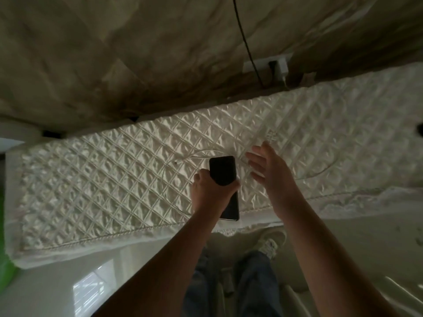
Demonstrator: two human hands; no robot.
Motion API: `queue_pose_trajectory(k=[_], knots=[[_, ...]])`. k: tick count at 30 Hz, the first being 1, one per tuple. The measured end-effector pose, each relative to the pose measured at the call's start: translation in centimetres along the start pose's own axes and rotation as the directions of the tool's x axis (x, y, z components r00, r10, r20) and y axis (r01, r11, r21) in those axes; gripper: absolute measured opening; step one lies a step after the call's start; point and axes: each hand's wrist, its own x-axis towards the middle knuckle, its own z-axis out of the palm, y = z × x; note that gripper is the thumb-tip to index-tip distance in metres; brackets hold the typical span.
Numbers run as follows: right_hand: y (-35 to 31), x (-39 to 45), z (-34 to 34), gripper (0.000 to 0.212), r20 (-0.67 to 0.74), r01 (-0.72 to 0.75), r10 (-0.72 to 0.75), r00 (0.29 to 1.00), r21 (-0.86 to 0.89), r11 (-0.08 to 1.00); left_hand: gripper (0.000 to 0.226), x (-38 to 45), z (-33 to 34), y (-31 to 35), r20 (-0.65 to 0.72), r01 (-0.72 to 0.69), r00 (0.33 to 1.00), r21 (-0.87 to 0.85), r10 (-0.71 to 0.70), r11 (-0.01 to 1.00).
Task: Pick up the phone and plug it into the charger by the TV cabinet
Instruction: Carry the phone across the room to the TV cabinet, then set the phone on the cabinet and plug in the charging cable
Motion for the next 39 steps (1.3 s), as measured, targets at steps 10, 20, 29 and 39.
queue_pose_trajectory(k=[10, 20, 29, 39], knots=[[2.2, 0.4, 1.7, 0.056, 0.005, -0.014, 0.014, 1.000, -0.030, 0.999, 0.075, 1.3, 0.6, -1.8, 0.005, -0.001, 1.000, 0.009, 0.001, 1.000], [1.6, 1.6, 2.8, 0.051, 0.012, 0.007, -0.007, 1.000, -0.019, 1.000, 0.083, 2.8, 0.7, -1.6, -0.015, 0.024, 1.000, 0.088, -0.023, 0.996], [1.6, 3.1, 1.3, 0.059, -0.001, 0.011, -0.011, 1.000, 0.029, 1.000, 0.076, 3.9, 0.8, 0.7, -0.072, -0.039, 0.997, -0.036, 0.036, 0.999], [-0.3, 5.9, -2.4, 0.033, -0.078, 0.098, -0.091, 0.993, 0.090, 0.991, 0.067, 7.1, 2.8, 10.3, 0.036, -0.115, 0.991, -0.222, 0.126, 0.968]])
